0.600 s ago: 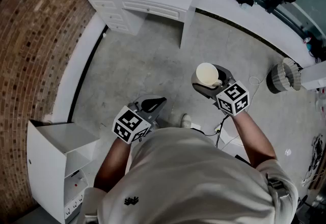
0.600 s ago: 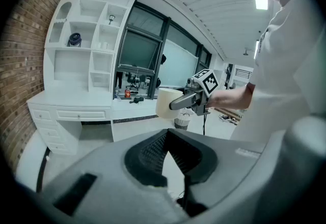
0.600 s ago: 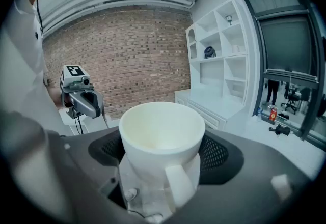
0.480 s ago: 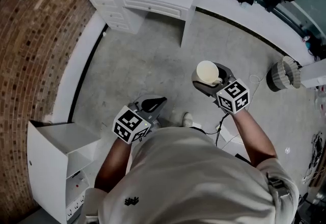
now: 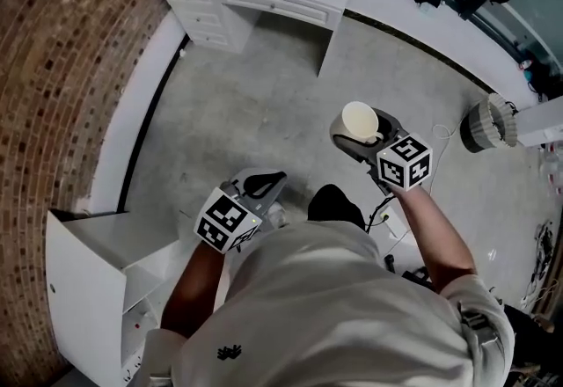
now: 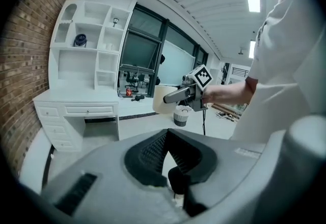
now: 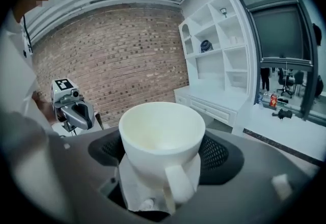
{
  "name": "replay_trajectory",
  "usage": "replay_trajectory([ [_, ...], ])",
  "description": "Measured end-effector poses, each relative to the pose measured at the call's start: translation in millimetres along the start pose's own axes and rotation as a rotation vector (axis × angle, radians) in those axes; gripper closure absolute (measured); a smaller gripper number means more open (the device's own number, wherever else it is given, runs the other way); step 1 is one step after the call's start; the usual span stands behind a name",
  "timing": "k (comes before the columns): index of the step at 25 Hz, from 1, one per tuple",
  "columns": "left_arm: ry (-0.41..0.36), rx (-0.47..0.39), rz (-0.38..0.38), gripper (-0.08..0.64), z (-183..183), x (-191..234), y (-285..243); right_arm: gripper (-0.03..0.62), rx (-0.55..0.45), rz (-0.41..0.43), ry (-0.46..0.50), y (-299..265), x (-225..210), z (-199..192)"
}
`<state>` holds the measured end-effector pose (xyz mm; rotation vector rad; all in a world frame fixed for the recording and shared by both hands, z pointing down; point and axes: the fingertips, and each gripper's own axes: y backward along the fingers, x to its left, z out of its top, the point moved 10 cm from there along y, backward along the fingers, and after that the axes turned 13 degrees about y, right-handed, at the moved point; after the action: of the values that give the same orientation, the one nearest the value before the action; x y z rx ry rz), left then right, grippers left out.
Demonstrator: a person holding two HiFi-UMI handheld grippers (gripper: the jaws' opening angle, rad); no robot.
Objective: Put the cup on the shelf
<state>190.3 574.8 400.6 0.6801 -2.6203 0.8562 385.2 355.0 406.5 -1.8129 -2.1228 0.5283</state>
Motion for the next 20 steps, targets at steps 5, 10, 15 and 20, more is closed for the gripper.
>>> replay_trajectory([
  [5, 0.015, -0.030, -0.030, 0.554, 1, 18, 6, 0.156, 0.027, 0.016, 0.036, -16, 10, 11],
  [10, -0.047, -0.011, -0.013, 0.554, 22, 35, -10, 0.156, 0.033, 0.017, 0.066, -33, -15, 24],
  [15, -0.020, -0.031, -0.019, 0.554, 57, 67, -25, 0.156, -0.013, 0.011, 0.054, -65, -60, 45],
  [20, -0.007, -0.030, -0.012, 0.554, 101, 105, -42, 0.156, -0.030, 0.023, 0.106, -99, -108, 71],
])
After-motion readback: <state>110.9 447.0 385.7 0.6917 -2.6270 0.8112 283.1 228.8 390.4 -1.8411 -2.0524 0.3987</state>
